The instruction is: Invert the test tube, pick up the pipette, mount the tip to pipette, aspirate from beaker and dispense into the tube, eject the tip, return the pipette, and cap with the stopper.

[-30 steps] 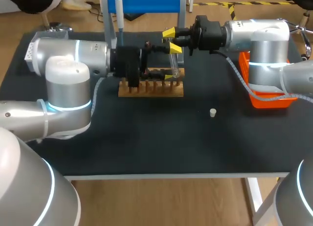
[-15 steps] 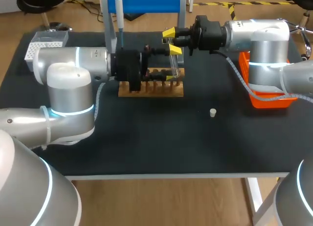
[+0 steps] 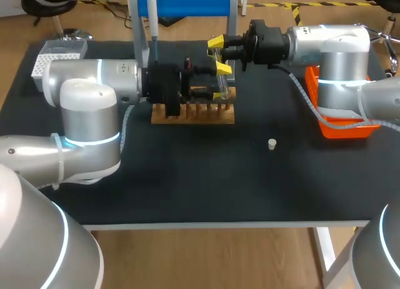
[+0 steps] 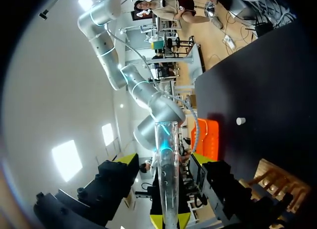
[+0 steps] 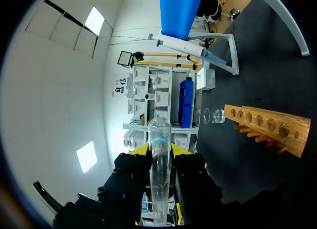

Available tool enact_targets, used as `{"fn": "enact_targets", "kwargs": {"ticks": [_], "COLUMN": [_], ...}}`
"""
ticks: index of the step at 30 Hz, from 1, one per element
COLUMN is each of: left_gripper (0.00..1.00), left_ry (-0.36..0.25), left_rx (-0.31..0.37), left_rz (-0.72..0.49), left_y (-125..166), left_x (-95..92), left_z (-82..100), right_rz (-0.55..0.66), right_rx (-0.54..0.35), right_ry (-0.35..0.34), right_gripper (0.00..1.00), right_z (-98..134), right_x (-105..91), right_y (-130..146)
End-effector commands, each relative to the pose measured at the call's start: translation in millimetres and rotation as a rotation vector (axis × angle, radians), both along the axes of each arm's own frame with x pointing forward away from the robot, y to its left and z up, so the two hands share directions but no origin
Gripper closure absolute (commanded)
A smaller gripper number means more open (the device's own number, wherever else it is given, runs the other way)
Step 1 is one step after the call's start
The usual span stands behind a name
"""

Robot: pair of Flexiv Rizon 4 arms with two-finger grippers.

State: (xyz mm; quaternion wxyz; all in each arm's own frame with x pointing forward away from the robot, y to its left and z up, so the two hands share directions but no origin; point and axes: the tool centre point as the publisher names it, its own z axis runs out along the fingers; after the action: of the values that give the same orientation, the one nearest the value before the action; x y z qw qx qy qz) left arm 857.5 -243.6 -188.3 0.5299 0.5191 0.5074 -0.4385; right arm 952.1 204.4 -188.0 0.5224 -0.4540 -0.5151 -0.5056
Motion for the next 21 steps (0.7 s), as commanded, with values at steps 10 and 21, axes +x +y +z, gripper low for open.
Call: {"fn": "enact_targets", "kwargs": {"ticks": [10,21], "left_gripper": [0.33,0.36], "left_ry": [0.002,0.058], "left_rx": [0.003,0.006], "left_rz": [-0.004,-0.020], "left_y": [2.2,-1.1], "left_x": [-0.3,4.9], "left_z": [-0.8,-2.8], "right_rz": [0.002,0.002], "right_rx": [-0.003,-0.003], "right_ry": [0.000,0.000], "right_gripper": [1.00,1.00], "right_z": [0.7,0.7], "right_x": [0.4,0.4], "right_y": [-0.4,-0.4]}}
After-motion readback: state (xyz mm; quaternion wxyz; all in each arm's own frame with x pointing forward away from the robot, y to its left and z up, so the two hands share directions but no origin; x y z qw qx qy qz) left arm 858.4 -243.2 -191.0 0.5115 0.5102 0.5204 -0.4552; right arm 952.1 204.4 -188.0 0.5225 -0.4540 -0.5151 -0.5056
